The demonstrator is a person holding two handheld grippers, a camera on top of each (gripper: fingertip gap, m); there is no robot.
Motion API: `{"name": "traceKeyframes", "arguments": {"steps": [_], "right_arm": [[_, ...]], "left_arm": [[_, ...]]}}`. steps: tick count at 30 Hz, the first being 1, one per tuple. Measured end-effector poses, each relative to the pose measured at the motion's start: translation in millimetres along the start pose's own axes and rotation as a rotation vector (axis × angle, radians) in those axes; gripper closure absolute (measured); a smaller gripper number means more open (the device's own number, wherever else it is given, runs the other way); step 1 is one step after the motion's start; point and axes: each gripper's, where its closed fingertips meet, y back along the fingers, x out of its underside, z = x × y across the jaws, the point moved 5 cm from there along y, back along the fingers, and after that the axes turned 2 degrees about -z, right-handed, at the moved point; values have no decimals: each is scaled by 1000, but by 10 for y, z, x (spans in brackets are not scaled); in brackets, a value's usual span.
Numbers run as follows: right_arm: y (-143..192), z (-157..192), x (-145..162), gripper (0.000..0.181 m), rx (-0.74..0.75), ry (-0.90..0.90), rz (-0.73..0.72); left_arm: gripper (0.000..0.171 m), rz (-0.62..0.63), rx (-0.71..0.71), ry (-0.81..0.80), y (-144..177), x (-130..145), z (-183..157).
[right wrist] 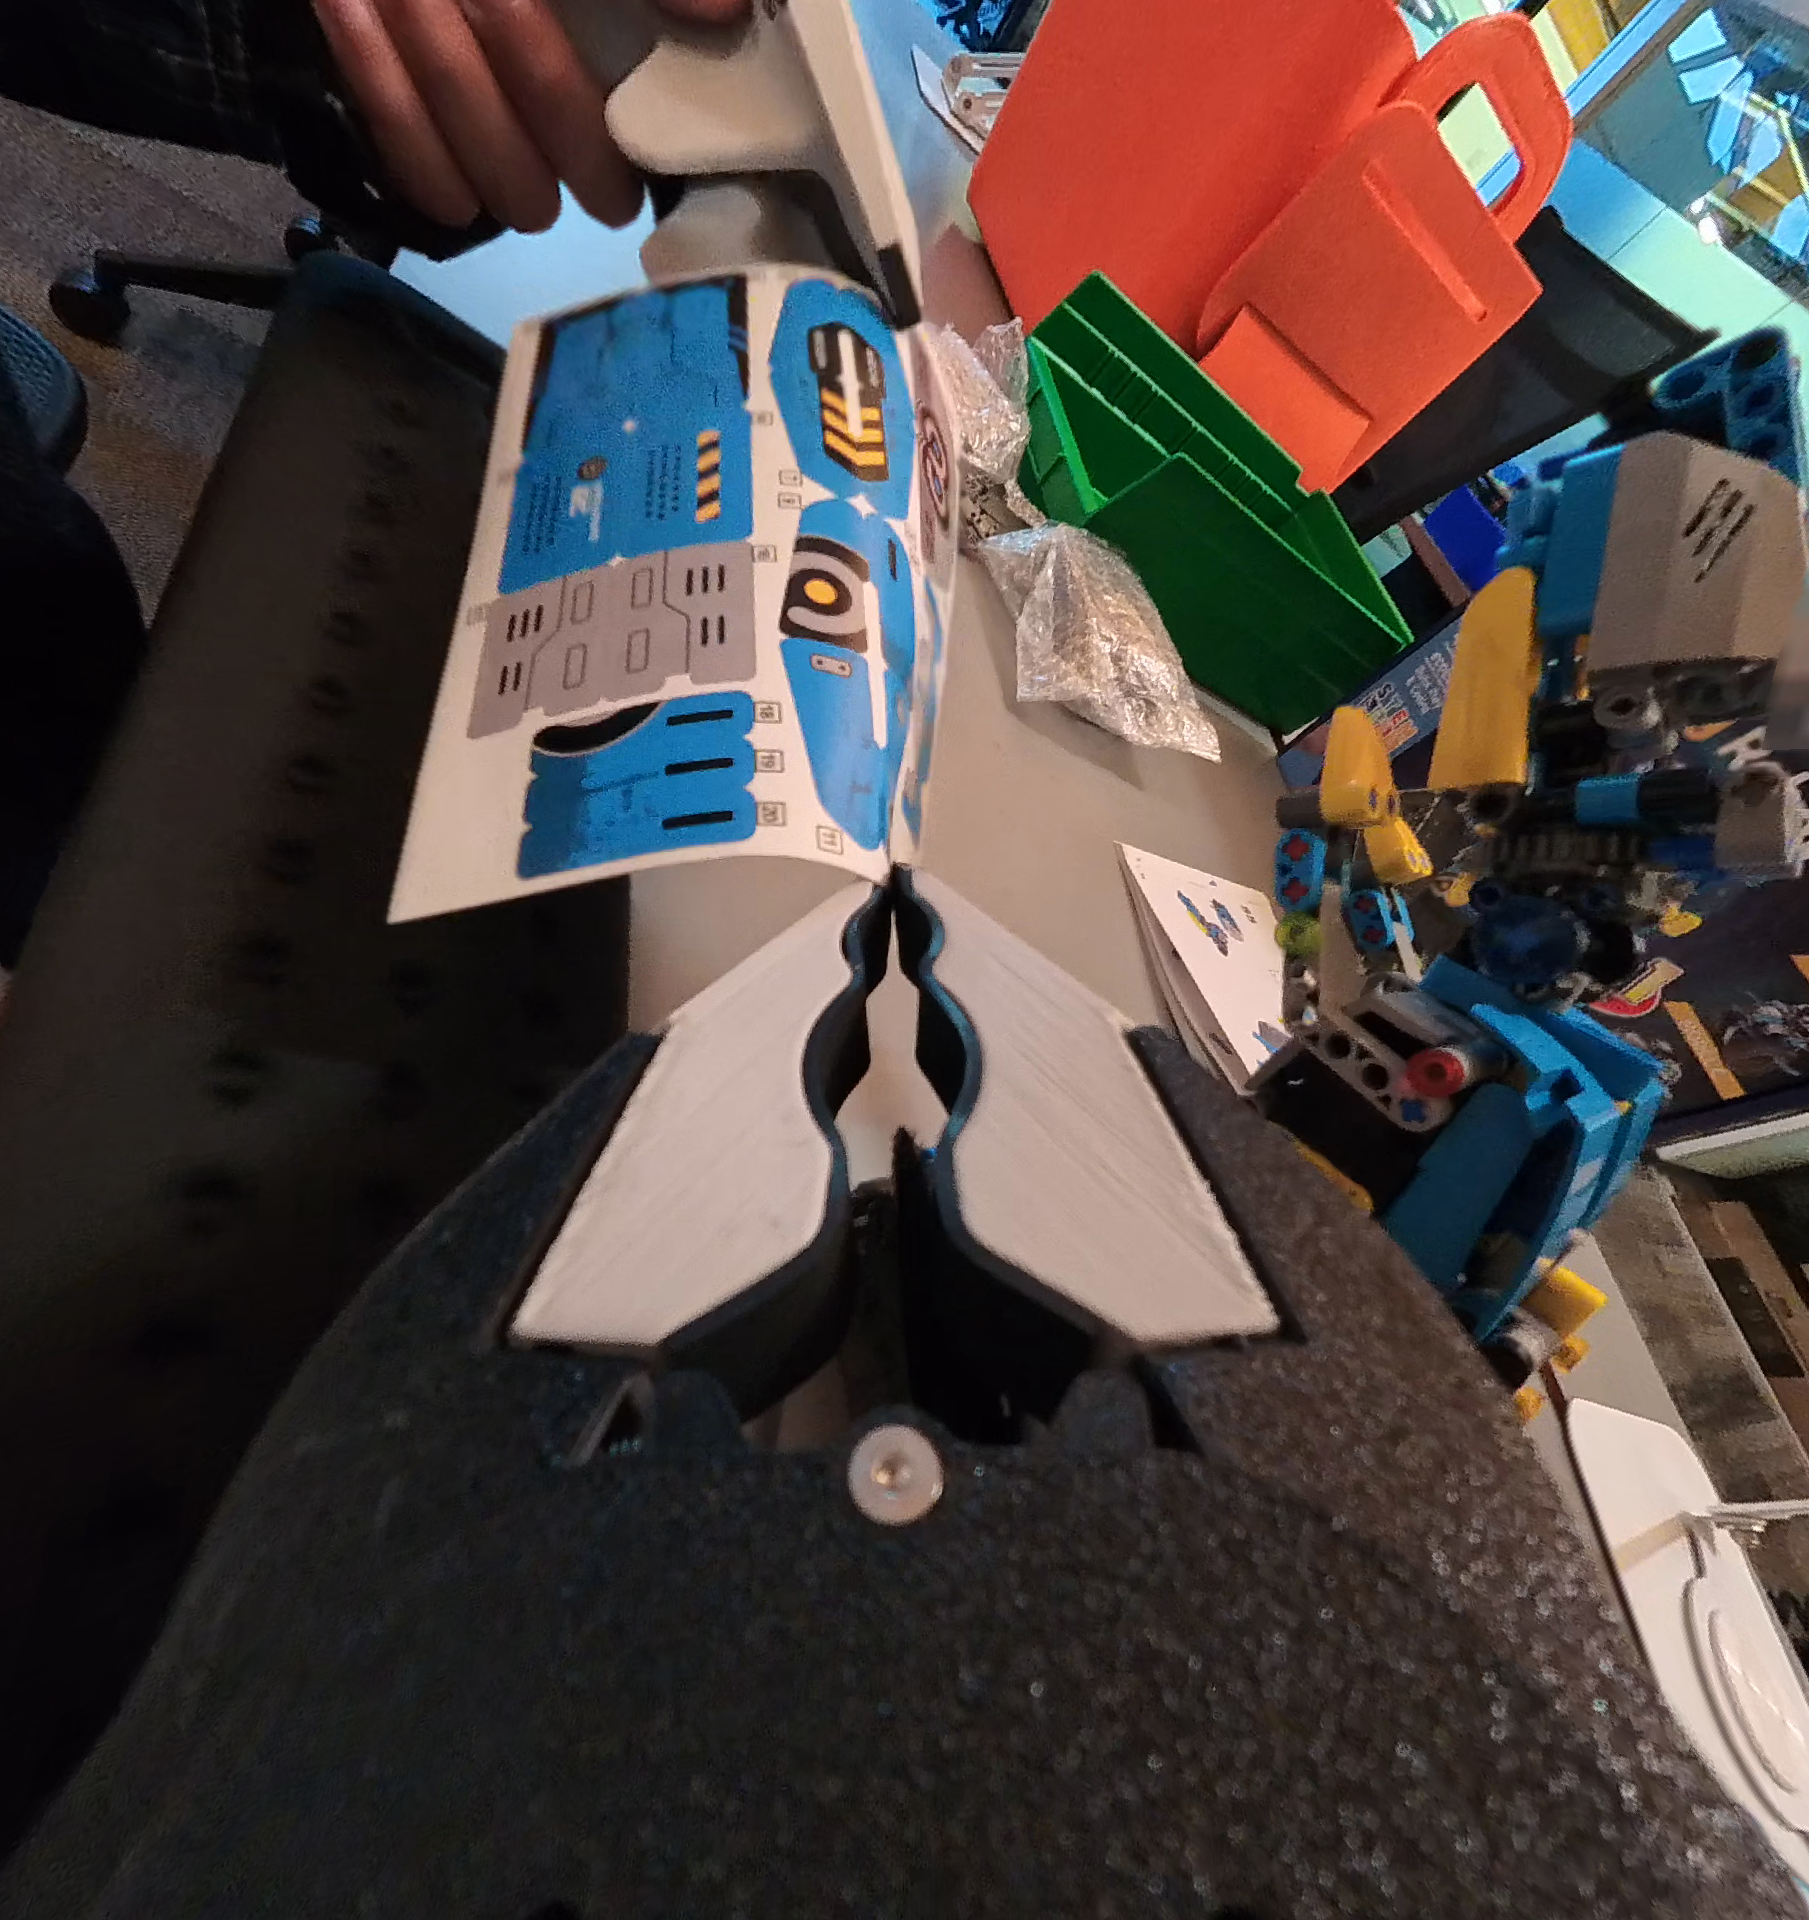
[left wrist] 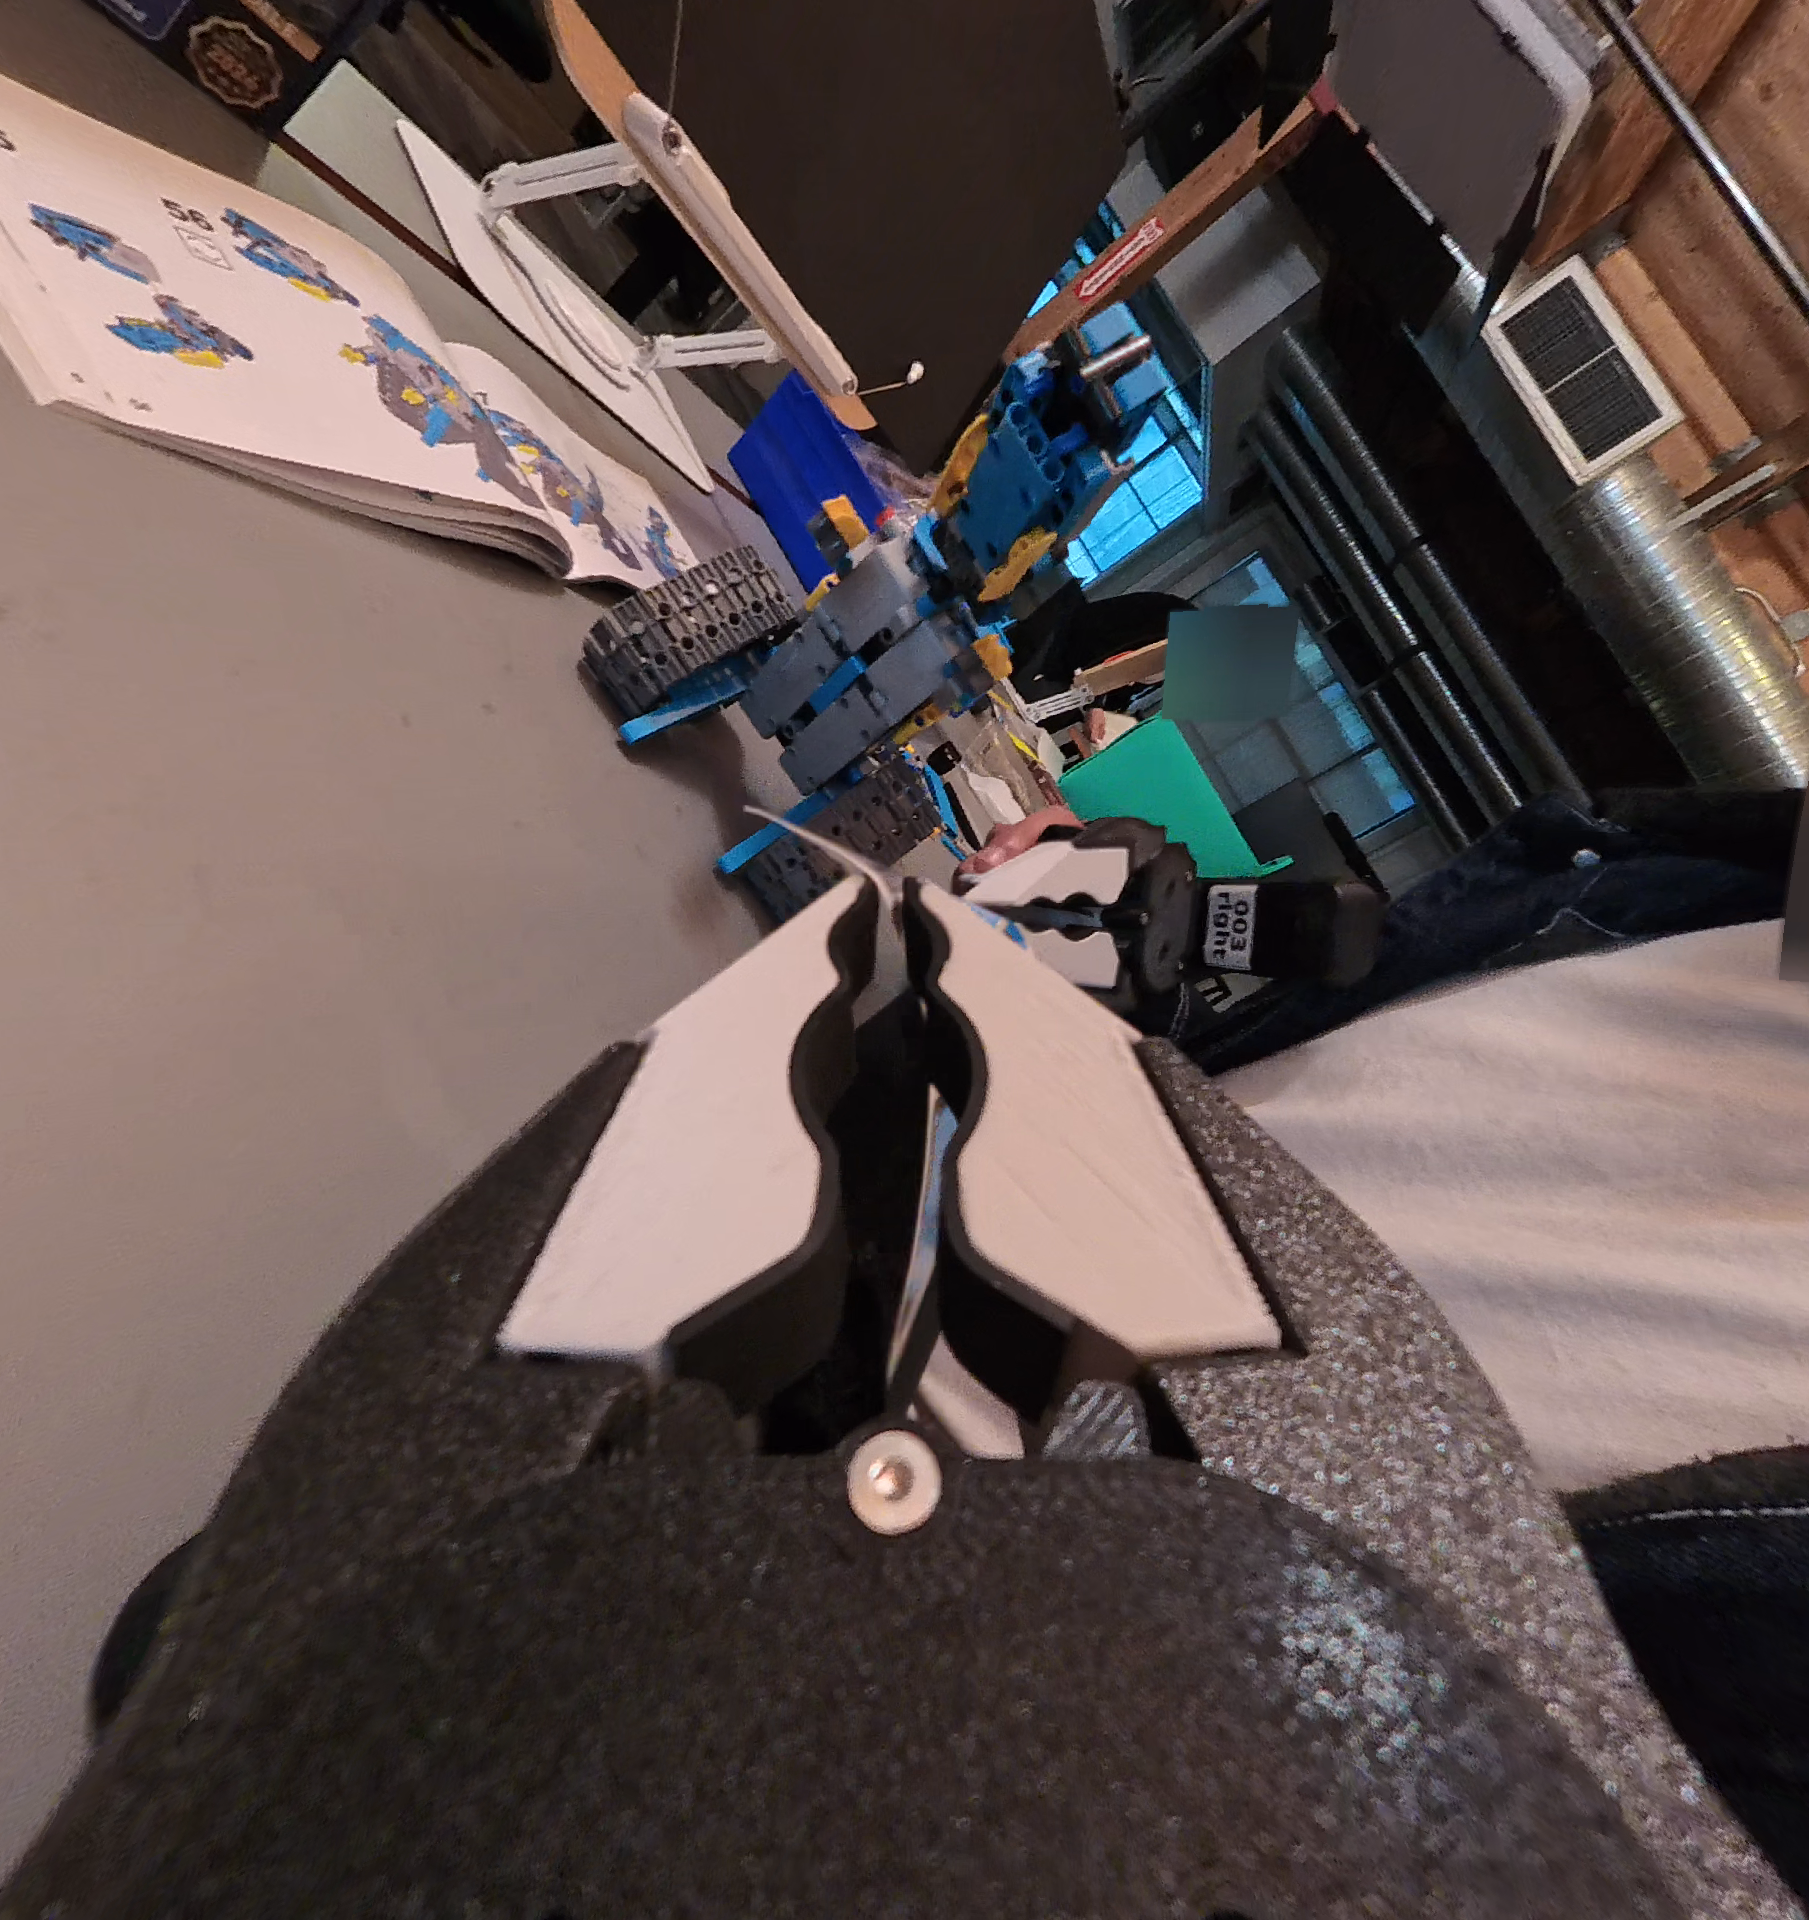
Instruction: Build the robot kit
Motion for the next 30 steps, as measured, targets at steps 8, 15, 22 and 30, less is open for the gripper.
{"name": "traceKeyframes", "arguments": {"steps": [8, 15, 22, 30], "right_arm": [[35, -73, 14, 157, -44, -231, -1], [157, -385, -373, 122, -163, -426, -33], [281, -685, -644, 111, -143, -289, 109], [269, -671, -879, 116, -250, -443, -29]], "left_arm": [[171, -15, 29, -63, -7, -72, -161], [171, -59, -1, -109, -5, -209, -331], [171, -44, -43, -140, 13, -255, -474], [171, -75, -85, -86, 61, -239, -507]]}}
